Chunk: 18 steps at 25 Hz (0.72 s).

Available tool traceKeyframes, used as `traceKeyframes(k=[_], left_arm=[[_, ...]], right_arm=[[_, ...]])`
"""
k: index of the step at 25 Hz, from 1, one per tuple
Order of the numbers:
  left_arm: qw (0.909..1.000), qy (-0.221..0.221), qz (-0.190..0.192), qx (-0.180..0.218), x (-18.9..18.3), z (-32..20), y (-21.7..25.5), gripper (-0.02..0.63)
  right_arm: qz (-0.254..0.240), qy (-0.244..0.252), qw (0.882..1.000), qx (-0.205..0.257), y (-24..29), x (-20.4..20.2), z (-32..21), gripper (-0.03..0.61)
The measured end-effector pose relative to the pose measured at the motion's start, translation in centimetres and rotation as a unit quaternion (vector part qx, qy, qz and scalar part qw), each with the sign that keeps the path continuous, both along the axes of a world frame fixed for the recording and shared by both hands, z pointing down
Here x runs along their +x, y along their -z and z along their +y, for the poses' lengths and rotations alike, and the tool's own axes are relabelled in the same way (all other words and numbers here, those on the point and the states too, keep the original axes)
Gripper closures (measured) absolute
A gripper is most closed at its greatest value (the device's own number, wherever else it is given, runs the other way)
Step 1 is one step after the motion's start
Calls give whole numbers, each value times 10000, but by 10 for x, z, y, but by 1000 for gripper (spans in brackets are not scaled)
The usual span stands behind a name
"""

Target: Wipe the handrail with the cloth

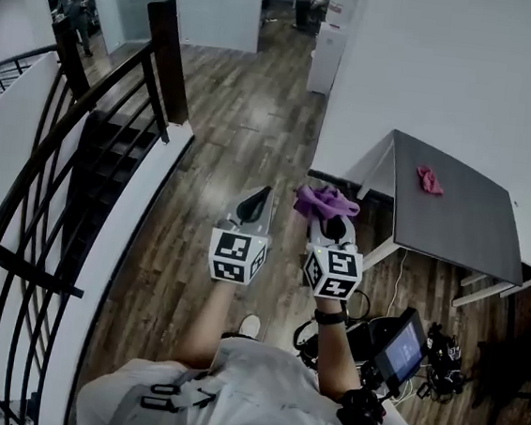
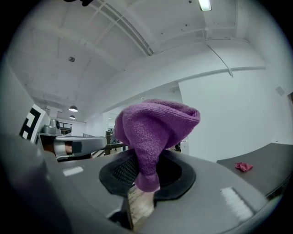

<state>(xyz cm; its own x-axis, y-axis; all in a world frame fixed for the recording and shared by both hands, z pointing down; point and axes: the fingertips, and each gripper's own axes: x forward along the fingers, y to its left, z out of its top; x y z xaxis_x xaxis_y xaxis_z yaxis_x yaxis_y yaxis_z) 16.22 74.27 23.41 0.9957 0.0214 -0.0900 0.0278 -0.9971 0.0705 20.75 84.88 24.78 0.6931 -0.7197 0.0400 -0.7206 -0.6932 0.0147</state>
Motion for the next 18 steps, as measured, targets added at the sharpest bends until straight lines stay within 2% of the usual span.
traceKeyframes(k=[5,11,14,18], left_arm=[[9999,157,30,65,44,-54,8,614],[9993,318,-187,-16,86,-100,-12,614],[9983,530,-231,-40,107,-120,-18,614],[9951,931,-337,6,133,-147,-26,614]], right_arm=[[86,161,9998,26,13,42,-65,500],[-183,418,9989,70,-1,80,-118,500],[-283,552,9979,178,-3,107,-134,499],[-377,998,9943,86,-14,142,-168,500]])
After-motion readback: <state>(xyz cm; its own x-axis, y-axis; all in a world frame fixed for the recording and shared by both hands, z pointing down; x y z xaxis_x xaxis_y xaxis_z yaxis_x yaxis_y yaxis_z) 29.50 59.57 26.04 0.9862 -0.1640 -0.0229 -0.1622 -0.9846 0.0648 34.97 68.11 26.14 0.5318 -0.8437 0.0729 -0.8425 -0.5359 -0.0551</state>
